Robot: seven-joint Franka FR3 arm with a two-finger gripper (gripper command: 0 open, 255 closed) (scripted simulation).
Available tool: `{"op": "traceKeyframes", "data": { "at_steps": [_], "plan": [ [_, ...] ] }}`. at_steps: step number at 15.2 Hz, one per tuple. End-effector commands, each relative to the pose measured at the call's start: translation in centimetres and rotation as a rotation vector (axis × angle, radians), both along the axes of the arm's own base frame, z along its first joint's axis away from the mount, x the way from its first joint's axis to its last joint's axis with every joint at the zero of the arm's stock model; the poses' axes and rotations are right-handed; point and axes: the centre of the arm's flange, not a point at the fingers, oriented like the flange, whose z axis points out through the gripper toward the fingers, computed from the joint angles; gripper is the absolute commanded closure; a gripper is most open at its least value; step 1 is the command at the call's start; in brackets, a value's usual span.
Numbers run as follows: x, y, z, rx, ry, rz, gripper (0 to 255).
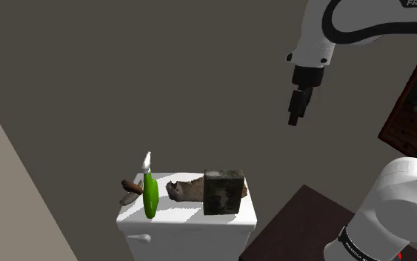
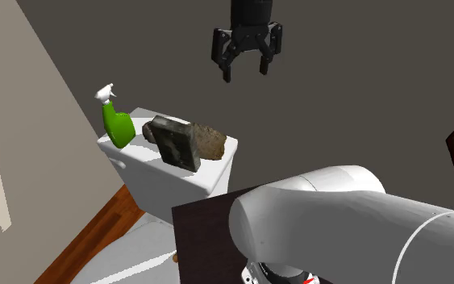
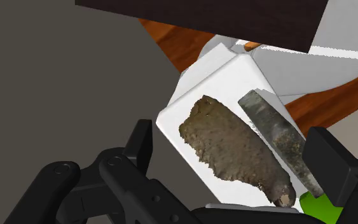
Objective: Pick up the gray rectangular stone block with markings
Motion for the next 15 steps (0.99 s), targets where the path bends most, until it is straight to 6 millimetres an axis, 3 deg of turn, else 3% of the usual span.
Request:
{"op": "traceKeyframes", "data": {
  "at_steps": [1,15],
  "plan": [
    [0.0,0.0,0.0,0.0,0.0,0.0,0],
    [3.4,10.4,-14.3,0.003,-0.144,0.345,0]
  ]
}}
